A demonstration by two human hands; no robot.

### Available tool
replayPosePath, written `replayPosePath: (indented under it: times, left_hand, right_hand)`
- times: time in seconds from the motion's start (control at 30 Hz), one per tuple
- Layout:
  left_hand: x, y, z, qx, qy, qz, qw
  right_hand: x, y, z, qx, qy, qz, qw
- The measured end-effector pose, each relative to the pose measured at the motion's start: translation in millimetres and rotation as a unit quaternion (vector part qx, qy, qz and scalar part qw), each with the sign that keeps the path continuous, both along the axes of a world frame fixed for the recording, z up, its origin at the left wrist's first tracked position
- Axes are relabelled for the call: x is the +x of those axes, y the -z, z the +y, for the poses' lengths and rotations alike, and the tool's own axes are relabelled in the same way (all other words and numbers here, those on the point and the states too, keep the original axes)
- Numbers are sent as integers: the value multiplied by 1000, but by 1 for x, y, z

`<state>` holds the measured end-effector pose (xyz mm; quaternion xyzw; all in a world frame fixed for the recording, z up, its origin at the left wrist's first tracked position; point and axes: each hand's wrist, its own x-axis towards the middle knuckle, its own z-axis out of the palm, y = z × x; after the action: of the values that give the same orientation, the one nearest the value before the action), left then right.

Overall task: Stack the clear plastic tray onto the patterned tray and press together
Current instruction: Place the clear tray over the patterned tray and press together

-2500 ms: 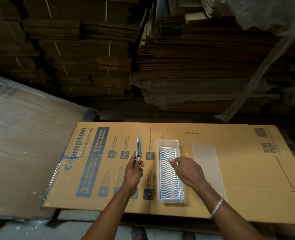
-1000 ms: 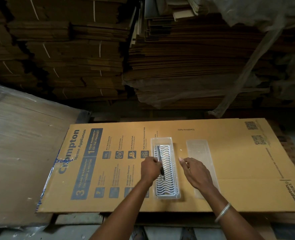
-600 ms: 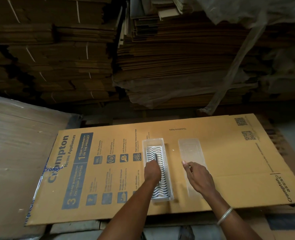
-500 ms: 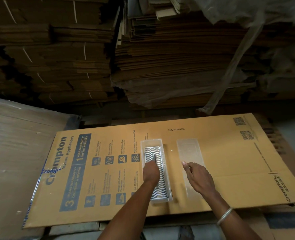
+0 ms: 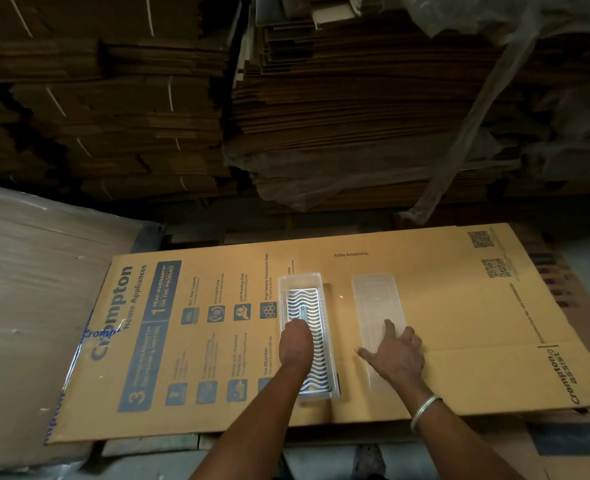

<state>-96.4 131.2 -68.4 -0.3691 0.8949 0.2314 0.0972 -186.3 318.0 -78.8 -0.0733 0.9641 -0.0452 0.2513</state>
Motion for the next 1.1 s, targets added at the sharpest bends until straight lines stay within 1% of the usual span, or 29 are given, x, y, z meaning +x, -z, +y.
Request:
replayPosePath:
  times: [0.1,0.2,0.27,0.37,0.47,0.6,0.73,0.83,0.9,0.97,1.1]
  left_hand:
    - [1,-2,1,-5,20,-13,1000]
    - [2,-8,-3,-2,17,-1,1000]
    - [9,-12,-10,8,1,41,999]
    - [31,-12,-25,54,-37,124,990]
    - [53,-9,-42,117,-81,155,977]
    - [71,-8,-57,265,-130,108,949]
    - [85,-11,-57,357,-131,65,923]
    - [92,-17,-59,434,-140,40,889]
    - [97,-19,-62,484,-120,21,866]
    - [101,-20,-64,504,-90,-1,859]
    - [105,-16,-59,470,-67,-3,880]
  right_hand:
    - [3,3,-3,7,18,3,1000]
    - [1,3,-5,-4,36,-6,999]
    - [-2,-1,-6,-12,43,-14,999]
    - [-2,-12,-10,-31,46,-20,998]
    - [4,-28,-26,-55,22,-13,998]
    - [27,-47,-61,-68,-43,-20,997]
    - [57,-53,-99,-56,-87,-46,994]
    - [71,-52,-120,-23,-98,-64,993]
    - [78,-50,-129,-11,-99,-68,993]
    - [82,-47,-135,-5,-100,-59,993]
    - [85,-42,-136,3,-105,-45,993]
